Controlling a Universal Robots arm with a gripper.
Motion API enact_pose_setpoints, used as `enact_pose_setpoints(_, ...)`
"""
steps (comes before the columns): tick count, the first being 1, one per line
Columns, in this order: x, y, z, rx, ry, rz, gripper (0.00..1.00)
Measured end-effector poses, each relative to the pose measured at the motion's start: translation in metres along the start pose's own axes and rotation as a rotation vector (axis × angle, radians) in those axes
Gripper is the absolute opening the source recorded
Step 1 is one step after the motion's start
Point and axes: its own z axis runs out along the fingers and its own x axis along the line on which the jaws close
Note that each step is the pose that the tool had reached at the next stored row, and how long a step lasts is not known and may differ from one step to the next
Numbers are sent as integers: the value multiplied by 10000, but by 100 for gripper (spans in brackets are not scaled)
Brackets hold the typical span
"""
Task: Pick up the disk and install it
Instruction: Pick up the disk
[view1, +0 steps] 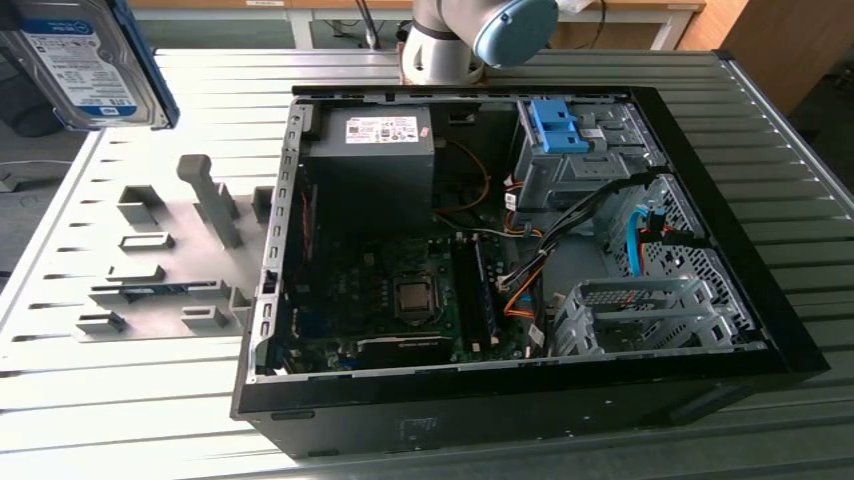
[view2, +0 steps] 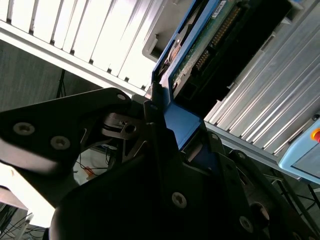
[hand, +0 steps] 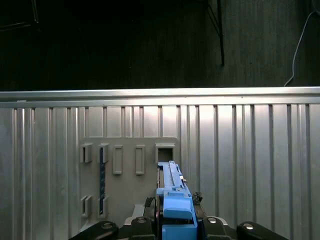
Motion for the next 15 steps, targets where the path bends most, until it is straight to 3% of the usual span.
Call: enact_pose_setpoints(15, 1, 0, -142, 1, 0, 0, 36)
